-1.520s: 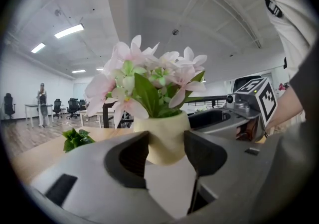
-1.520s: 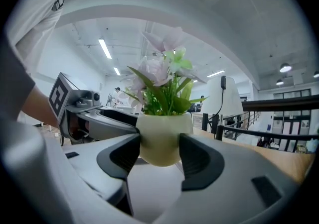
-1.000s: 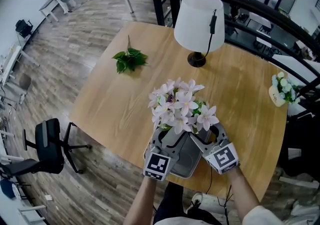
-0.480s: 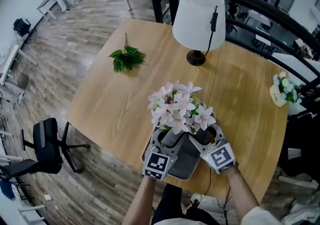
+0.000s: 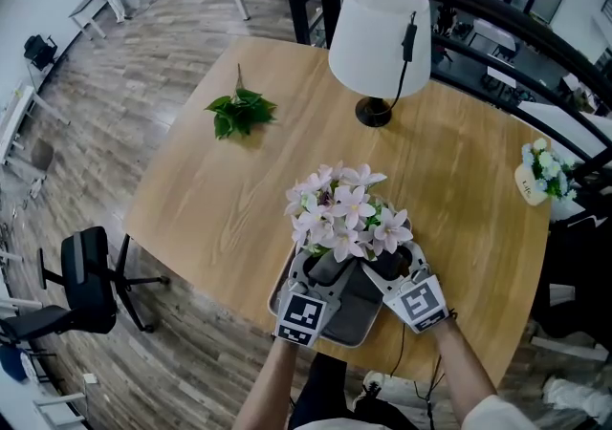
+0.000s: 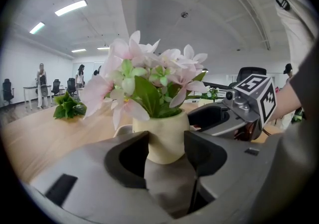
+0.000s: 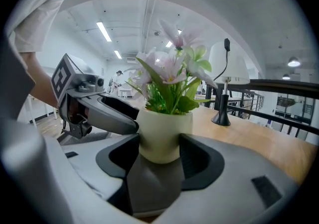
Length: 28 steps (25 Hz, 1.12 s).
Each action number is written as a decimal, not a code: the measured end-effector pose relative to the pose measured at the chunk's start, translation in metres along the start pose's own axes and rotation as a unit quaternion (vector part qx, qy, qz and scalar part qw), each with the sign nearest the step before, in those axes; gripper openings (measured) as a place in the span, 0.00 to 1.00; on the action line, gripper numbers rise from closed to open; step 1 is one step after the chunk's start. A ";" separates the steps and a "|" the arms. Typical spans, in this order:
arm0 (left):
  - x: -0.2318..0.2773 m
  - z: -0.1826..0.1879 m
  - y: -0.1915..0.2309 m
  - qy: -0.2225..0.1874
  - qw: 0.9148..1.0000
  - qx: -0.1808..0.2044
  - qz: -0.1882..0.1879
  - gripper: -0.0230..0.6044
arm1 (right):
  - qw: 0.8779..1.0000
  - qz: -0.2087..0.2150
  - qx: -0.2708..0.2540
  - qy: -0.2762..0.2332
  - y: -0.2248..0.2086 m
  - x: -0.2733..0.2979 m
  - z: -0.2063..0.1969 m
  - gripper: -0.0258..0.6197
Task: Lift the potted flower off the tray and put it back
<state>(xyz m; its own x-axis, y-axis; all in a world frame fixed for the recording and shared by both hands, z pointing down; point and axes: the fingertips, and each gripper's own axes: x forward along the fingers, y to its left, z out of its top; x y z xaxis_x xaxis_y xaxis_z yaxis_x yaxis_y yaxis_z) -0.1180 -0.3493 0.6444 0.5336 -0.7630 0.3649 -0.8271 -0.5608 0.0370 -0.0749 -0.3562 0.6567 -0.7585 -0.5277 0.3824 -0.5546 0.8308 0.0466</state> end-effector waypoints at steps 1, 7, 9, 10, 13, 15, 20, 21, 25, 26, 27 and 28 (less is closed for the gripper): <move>0.001 -0.001 0.000 0.001 1.000 -0.001 0.001 0.43 | 1.000 0.000 -0.001 0.004 0.001 0.000 -0.002 0.43; 0.000 -0.010 0.000 0.010 1.000 -0.010 0.007 0.43 | 0.999 0.005 -0.024 0.029 0.004 0.002 -0.012 0.43; 0.000 -0.010 0.000 0.010 1.000 -0.013 0.010 0.43 | 0.999 0.007 -0.028 0.035 0.005 0.003 -0.014 0.43; 0.000 -0.010 0.000 0.011 1.000 -0.013 0.010 0.43 | 0.999 0.007 -0.027 0.037 0.005 0.003 -0.014 0.43; 0.000 -0.011 -0.001 0.011 1.000 -0.010 0.012 0.43 | 0.999 0.006 -0.014 0.039 0.004 0.002 -0.015 0.43; 0.000 -0.011 -0.001 0.011 1.000 -0.006 0.017 0.44 | 0.999 0.004 -0.003 0.042 0.002 0.002 -0.014 0.43; -0.002 -0.013 0.002 0.013 0.999 0.000 0.032 0.44 | 0.999 -0.012 0.004 0.052 -0.003 0.001 -0.018 0.48; -0.005 -0.013 0.003 0.011 0.999 -0.001 0.037 0.44 | 0.999 -0.017 0.006 0.050 -0.004 -0.001 -0.019 0.48; -0.011 -0.009 0.010 0.007 0.999 0.009 0.043 0.44 | 0.998 -0.029 0.010 0.057 -0.011 -0.007 -0.019 0.48; -0.014 -0.006 0.011 0.004 0.999 0.013 0.045 0.44 | 0.998 -0.033 0.010 0.057 -0.013 -0.009 -0.019 0.48; -0.017 -0.004 0.012 0.001 0.999 0.017 0.048 0.44 | 0.998 -0.037 0.011 0.056 -0.015 -0.013 -0.018 0.48; -0.021 -0.003 0.012 -0.002 0.999 0.020 0.051 0.44 | 0.998 -0.042 0.012 0.055 -0.017 -0.017 -0.018 0.48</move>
<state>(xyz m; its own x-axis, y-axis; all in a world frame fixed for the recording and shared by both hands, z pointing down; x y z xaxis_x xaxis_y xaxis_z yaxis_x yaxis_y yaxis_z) -0.1401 -0.3391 0.6394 0.4484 -0.8174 0.3616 -0.8693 -0.4929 -0.0363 -0.0463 -0.3584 0.6660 -0.6681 -0.5711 0.4769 -0.6230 0.7798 0.0611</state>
